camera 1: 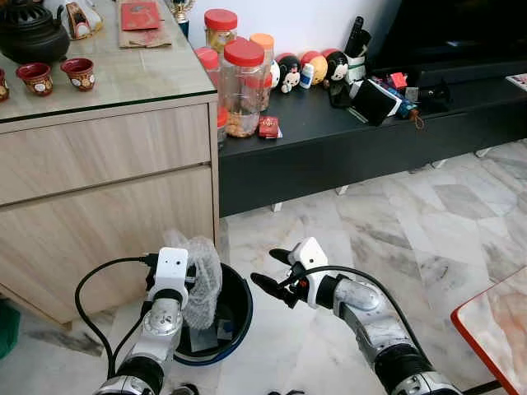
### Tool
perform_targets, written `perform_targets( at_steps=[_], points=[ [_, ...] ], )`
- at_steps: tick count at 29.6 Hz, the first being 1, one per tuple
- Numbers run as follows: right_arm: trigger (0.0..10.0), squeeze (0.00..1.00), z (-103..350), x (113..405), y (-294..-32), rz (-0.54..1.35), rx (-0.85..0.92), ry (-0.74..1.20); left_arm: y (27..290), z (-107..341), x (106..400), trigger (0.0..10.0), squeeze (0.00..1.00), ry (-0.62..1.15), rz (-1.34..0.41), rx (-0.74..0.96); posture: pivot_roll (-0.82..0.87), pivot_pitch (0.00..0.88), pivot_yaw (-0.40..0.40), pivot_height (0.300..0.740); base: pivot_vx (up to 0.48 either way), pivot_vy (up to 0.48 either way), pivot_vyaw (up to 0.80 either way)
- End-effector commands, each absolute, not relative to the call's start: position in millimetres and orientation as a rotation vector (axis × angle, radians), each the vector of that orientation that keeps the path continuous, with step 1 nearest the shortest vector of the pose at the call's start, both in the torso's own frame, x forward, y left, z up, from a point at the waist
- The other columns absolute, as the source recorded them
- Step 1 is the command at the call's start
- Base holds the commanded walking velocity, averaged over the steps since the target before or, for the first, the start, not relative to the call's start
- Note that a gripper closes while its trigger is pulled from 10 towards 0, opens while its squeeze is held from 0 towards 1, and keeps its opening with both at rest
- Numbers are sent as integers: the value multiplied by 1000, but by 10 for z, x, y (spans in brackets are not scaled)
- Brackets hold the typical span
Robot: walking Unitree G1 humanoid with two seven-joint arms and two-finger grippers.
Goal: Picking trash to rubbish bin
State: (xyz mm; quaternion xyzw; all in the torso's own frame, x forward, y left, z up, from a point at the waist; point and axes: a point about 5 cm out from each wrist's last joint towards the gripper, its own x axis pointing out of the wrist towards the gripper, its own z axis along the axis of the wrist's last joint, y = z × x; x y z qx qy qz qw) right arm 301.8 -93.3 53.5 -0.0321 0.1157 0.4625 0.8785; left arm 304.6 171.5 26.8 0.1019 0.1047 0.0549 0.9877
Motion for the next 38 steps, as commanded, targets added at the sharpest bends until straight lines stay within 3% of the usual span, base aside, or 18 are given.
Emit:
perform_targets(
  at_steps=[1,10,20,21,28,29,32,34,38],
  points=[
    [10000,0,550,3017,-964,963,-75,237,1672,243,3038,10000,1000,223,98,207,-43,136,-149,740,0,0,0],
    [10000,0,548,3012,-957,972,-80,240,1674,209,3023,10000,1000,250,108,169,-42,136,-155,740,0,0,0],
    [10000,0,545,3008,-953,977,-85,243,1757,160,3007,10000,1000,301,212,-105,-43,136,-155,740,0,0,0],
    [10000,0,544,3007,-952,979,-85,243,1764,152,3007,10000,0,309,221,-138,-43,136,-155,740,0,0,0],
    [10000,0,541,3001,-944,983,-86,245,1824,161,3026,10000,0,315,278,-270,-42,134,-156,740,0,0,0],
    [10000,0,542,3000,-939,985,-86,245,1820,168,3036,10000,0,329,250,-153,-42,134,-156,740,0,0,0],
    [10000,0,542,2999,-936,986,-86,245,1816,171,3041,10000,0,336,227,-66,-42,134,-156,740,0,0,0],
    [10000,0,544,3000,-921,995,-90,245,1747,196,3080,10000,0,343,81,327,-39,134,-159,740,0,0,0],
    [10000,0,549,3002,-905,999,-94,242,1733,224,3114,10000,0,340,37,462,-37,132,-160,740,0,0,0]
  ],
)
